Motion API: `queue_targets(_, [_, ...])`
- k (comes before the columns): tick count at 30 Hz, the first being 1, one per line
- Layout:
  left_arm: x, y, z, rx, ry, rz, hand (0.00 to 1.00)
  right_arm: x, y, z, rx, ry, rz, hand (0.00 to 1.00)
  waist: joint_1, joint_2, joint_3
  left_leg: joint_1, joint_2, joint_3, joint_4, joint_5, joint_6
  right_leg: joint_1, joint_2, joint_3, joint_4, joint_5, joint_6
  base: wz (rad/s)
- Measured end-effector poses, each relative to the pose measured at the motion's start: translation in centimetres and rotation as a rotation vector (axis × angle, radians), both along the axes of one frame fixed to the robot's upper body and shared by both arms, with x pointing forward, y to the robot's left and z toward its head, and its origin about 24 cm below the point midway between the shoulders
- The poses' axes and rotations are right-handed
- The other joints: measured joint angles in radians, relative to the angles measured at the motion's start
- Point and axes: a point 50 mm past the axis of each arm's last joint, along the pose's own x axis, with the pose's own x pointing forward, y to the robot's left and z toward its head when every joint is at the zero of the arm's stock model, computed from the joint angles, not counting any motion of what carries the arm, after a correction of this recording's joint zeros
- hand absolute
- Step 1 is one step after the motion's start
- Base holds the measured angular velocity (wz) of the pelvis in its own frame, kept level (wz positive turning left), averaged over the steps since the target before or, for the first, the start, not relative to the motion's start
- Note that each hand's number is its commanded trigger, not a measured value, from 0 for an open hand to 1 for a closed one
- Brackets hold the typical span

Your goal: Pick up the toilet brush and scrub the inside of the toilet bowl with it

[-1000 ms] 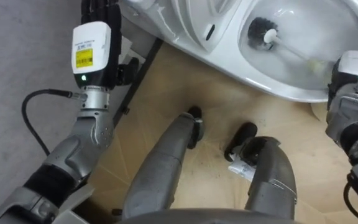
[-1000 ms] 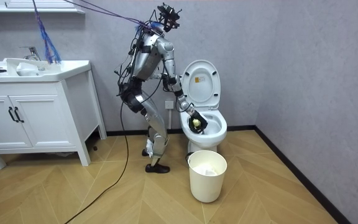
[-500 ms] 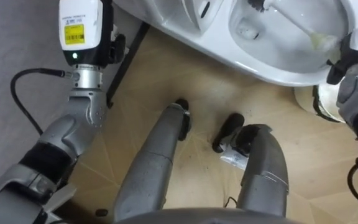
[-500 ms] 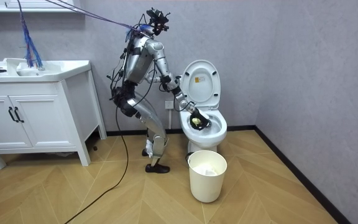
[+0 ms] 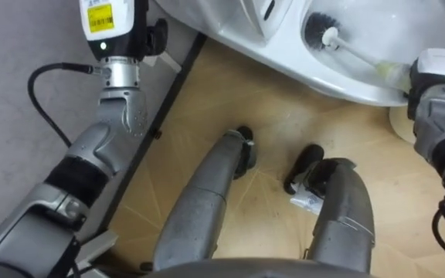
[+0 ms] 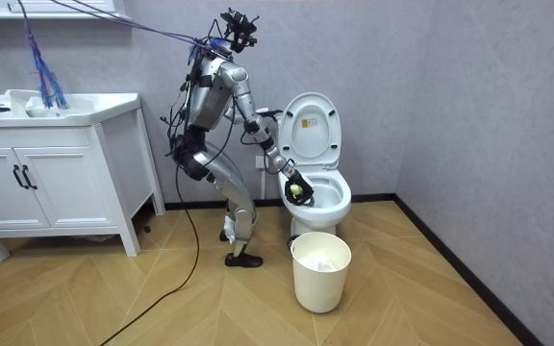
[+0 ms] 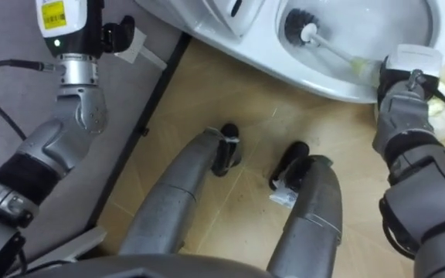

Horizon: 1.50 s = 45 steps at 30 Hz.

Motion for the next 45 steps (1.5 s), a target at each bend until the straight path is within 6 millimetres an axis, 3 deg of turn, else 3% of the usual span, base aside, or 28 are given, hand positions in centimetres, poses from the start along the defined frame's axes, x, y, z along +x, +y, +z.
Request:
queue_targets(6, [-1.0, -0.5, -3.1, -0.010, 0.184, -0.016, 0.00, -1.6, 0.2, -2.0, 0.026, 0.070, -0.009, 1.00, -0.025, 0.010, -0.0077, 0.034, 0.010, -0.003, -0.030, 0.008, -0.003, 0.040, 0.001, -0.015, -0.032, 0.004, -0.001, 0.02])
queue_targets(13, [-0.8, -1.4, -2.9, -0.044, 0.188, -0.040, 0.00, -2.2, -2.6, -0.9, 0.029, 0.032, -0.054, 1.00, -0.019, 0.007, -0.0080, 0.032, 0.001, 0.013, -0.033, 0.010, 0.002, 0.030, -0.015, -0.005, -0.015, 0.000, 0.003, 0.04])
queue_targets(15, [-0.8, -1.2, -2.8, -0.034, 0.181, -0.039, 0.00, -2.4, -3.0, -0.9, 0.083, 0.000, -0.095, 1.00, -0.020, -0.016, -0.0060, 0.029, -0.007, 0.031, -0.037, 0.013, 0.007, 0.008, -0.026, 0.016, 0.005, -0.002, 0.011, 0.02])
queue_targets(17, [-0.9, -0.7, -2.3, -0.017, 0.152, -0.040, 0.00, -2.2, -2.9, -0.8, 0.190, -0.060, -0.148, 1.00, -0.038, -0.052, -0.0050, 0.010, -0.020, 0.050, -0.038, 0.019, 0.015, -0.030, -0.045, 0.034, 0.036, -0.011, 0.012, 0.10])
queue_targets(22, [-0.9, 0.1, -1.9, 0.038, 0.114, -0.018, 0.00, -0.4, -2.6, 1.2, 0.255, -0.184, -0.155, 1.00, -0.069, -0.102, -0.0045, -0.002, -0.025, 0.048, -0.037, 0.027, 0.015, -0.040, -0.057, 0.032, 0.038, -0.008, 0.013, 0.04])
queue_targets(25, [-0.8, 0.2, -1.9, 0.063, 0.108, -0.018, 0.00, 0.7, -2.3, 2.4, 0.189, -0.214, -0.094, 1.00, -0.075, -0.115, -0.0041, 0.001, -0.021, 0.044, -0.026, 0.028, 0.019, -0.026, -0.054, 0.024, 0.034, -0.004, 0.016, -0.01])
queue_targets(29, [-0.7, -0.4, -1.8, 0.059, 0.119, -0.047, 0.00, 1.0, -0.4, 1.8, 0.023, -0.129, 0.077, 1.00, -0.063, -0.104, 0.0009, 0.008, -0.012, 0.044, -0.014, 0.022, 0.029, -0.008, -0.034, 0.025, 0.018, 0.000, 0.021, -0.05])
queue_targets(31, [-0.7, -0.6, -1.9, 0.049, 0.126, -0.048, 0.00, 0.7, 0.2, 1.2, 0.009, -0.121, 0.084, 1.00, -0.048, -0.076, 0.0090, 0.015, 0.002, 0.043, -0.012, 0.019, 0.033, 0.009, -0.018, 0.019, -0.004, 0.002, 0.024, -0.23])
queue_targets(35, [-0.7, -0.4, -2.4, 0.033, 0.156, -0.039, 0.00, -0.6, 1.0, -0.4, 0.029, -0.107, 0.091, 1.00, -0.054, -0.028, 0.0039, 0.016, 0.012, 0.049, -0.020, 0.018, 0.034, 0.011, 0.001, 0.029, -0.026, 0.005, 0.030, -0.15])
queue_targets(37, [-0.7, 0.0, -2.6, 0.022, 0.168, -0.024, 0.00, -1.1, 1.6, -1.2, 0.054, -0.095, 0.096, 1.00, -0.060, -0.019, -0.0021, 0.016, 0.017, 0.046, -0.028, 0.018, 0.034, 0.011, 0.008, 0.029, -0.038, 0.007, 0.032, -0.05])
queue_targets(40, [-0.6, 0.6, -2.6, -0.010, 0.185, -0.005, 0.00, -1.4, 2.2, -1.8, 0.076, -0.080, 0.098, 1.00, -0.077, -0.013, -0.0061, 0.020, 0.031, 0.054, -0.055, 0.021, 0.030, 0.013, 0.025, 0.037, -0.065, 0.014, 0.032, -0.02])
queue_targets(45, [-0.6, 0.8, -2.8, -0.029, 0.208, 0.008, 0.00, -1.2, 1.4, -1.5, 0.056, -0.053, 0.080, 1.00, -0.063, -0.012, -0.0065, 0.032, 0.030, 0.054, -0.057, 0.021, 0.029, 0.013, 0.030, 0.049, -0.067, 0.030, 0.020, -0.08])
